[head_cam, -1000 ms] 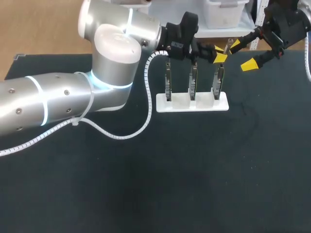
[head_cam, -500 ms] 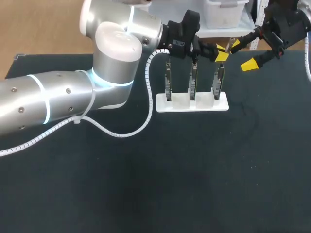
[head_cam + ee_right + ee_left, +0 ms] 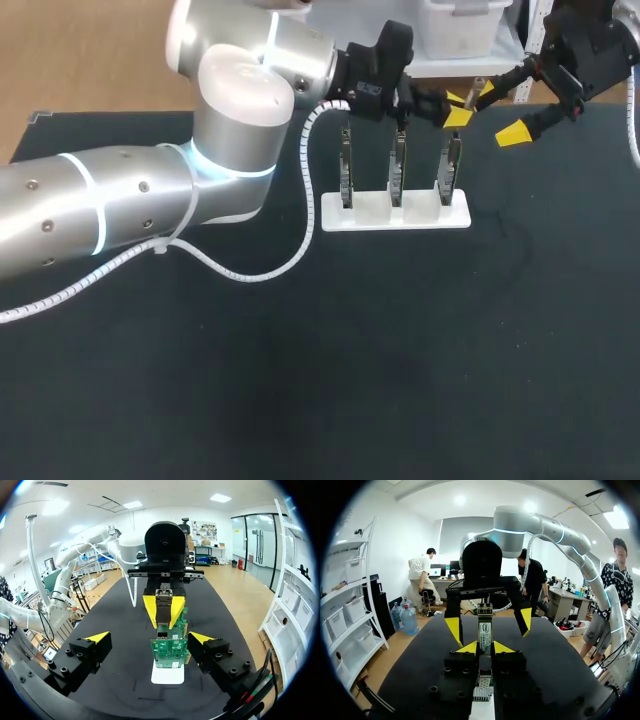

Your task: Pick up the optical module with the left hand, and insert it into the network port with the right hand.

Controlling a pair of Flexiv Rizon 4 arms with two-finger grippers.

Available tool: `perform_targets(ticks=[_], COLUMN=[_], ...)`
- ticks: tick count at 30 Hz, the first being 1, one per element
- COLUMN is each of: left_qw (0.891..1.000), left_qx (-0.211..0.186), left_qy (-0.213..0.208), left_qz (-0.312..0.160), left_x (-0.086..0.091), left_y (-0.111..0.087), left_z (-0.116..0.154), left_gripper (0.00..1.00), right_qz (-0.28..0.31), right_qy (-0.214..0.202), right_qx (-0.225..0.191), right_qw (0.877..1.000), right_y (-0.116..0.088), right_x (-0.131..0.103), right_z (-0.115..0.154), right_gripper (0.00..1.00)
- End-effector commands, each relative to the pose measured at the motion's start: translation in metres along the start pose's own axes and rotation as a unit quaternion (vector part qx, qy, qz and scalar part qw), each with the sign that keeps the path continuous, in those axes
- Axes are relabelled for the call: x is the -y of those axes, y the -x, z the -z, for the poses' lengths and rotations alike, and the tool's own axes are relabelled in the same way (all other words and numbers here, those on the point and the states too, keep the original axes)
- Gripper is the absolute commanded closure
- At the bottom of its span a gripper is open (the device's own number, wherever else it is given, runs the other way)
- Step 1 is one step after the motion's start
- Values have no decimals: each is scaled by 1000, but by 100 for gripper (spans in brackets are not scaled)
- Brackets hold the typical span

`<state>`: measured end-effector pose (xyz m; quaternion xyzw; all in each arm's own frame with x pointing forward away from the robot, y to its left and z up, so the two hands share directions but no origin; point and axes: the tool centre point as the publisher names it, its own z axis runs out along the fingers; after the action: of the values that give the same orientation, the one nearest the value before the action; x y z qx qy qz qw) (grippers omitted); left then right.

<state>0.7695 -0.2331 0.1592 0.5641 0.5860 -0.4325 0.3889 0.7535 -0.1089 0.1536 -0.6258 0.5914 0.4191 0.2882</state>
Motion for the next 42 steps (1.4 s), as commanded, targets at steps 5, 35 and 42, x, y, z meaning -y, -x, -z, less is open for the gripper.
perform_targets(ticks=[5,35,42], left_qw=[1000,1000,1000], left_qx=[-2,-16,-15], left_qy=[0,11,5], left_qz=[2,11,11], left_x=[1,5,6], left_y=[-1,-3,-5], left_z=[1,2,2], left_gripper=[100,100,100], right_qz=[1,1,1], right_qy=[-3,-3,-3], right_qx=[0,0,0], right_qw=[1000,1000,1000], right_y=[0,0,0], right_x=[-2,-2,-2], right_z=[-1,-1,-1], right_gripper=[0,0,0])
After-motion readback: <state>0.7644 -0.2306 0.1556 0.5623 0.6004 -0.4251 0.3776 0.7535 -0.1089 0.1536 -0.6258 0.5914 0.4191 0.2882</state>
